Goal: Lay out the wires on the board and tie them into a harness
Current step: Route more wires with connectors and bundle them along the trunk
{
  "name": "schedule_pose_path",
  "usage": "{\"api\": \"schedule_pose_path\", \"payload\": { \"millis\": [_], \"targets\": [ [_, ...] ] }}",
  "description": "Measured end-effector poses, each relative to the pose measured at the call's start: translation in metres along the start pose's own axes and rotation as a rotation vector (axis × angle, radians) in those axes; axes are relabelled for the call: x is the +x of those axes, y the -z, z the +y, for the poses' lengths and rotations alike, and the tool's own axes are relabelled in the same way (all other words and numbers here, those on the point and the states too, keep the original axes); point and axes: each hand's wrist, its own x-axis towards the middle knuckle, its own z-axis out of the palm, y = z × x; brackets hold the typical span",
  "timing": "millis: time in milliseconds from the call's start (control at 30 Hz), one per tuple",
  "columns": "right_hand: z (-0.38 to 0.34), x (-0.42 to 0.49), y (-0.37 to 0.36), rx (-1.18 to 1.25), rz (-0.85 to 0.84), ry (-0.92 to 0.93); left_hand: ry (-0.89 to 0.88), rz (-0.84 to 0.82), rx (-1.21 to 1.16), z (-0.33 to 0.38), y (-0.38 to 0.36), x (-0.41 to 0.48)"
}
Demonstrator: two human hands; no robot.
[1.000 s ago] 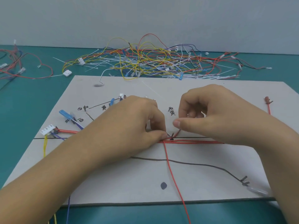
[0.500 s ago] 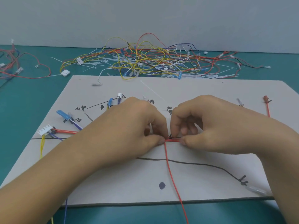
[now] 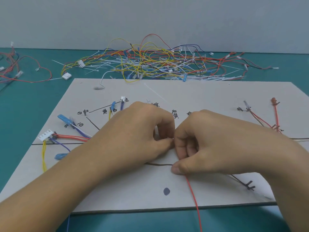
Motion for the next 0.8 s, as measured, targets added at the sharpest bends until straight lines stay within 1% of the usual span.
{"api": "schedule_pose_path", "payload": {
  "millis": [133,233,333,433,600,800],
  "targets": [
    [-0.005,-0.006,0.004,-0.055,-0.029,-0.059,-0.011,-0.027,0.003,0.001,0.001,0.000],
    [-0.009,-0.012,0.006,-0.111,-0.090,-0.115,-0.056,-0.041,0.020,0.000,-0.001,0.001],
    [-0.012,-0.014,0.005,-0.142,-0.159,-0.125,-0.076,-0.026,0.006,-0.001,-0.004,0.002],
    [-0.014,-0.015,0.005,-0.124,-0.191,-0.115,-0.080,-0.010,0.001,-0.001,-0.005,0.002],
    [-0.011,-0.017,0.004,-0.109,-0.185,-0.111,-0.084,0.005,-0.007,-0.002,-0.005,0.003],
    [-0.005,-0.018,0.009,-0.117,-0.185,-0.094,-0.083,-0.015,-0.022,-0.004,-0.004,0.002]
  ]
}}
